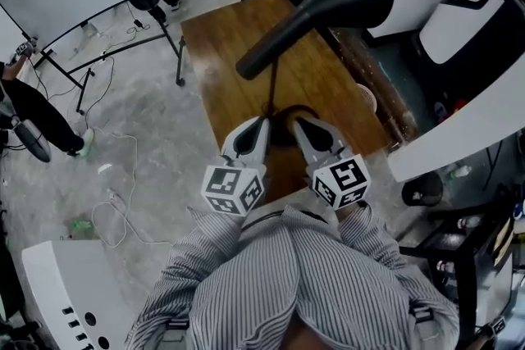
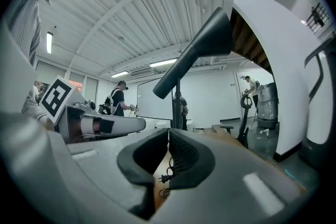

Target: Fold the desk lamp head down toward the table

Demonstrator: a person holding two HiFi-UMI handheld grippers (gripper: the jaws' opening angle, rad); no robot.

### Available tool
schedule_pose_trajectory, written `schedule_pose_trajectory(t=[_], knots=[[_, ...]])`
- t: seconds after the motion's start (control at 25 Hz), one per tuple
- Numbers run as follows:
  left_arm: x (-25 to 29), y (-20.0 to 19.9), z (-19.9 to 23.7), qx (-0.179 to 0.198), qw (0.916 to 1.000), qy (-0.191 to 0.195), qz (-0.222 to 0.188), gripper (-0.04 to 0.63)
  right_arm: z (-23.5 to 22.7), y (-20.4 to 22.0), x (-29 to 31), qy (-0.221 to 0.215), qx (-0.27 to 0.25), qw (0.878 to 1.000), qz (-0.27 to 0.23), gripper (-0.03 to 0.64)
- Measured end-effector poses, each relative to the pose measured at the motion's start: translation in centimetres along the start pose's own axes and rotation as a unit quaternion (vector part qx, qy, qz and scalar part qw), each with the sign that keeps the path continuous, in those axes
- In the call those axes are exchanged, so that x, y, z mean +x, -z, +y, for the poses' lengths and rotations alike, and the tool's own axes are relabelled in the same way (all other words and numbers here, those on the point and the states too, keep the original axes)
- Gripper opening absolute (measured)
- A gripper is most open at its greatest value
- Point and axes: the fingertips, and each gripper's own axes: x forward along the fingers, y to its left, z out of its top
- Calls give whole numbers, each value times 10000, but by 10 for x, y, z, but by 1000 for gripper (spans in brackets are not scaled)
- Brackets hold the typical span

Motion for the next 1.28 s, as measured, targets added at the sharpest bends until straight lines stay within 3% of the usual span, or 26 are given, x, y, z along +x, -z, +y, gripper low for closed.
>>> schedule_pose_trajectory(t=[0.6,0.92,1.16,1.28], knots=[[36,-18,33,-44,9989,-465,-96,29,-26,-7,75,-554,-186,9978,308,96],[41,-35,41,233,9980,-549,-220,104,-22,-9,103,-674,-362,9969,178,96],[35,-48,46,349,9968,-640,-322,143,-17,-9,108,-746,-266,9967,185,44],[30,-57,48,688,9942,-722,-397,173,-17,-8,108,-771,-173,9967,189,43]])
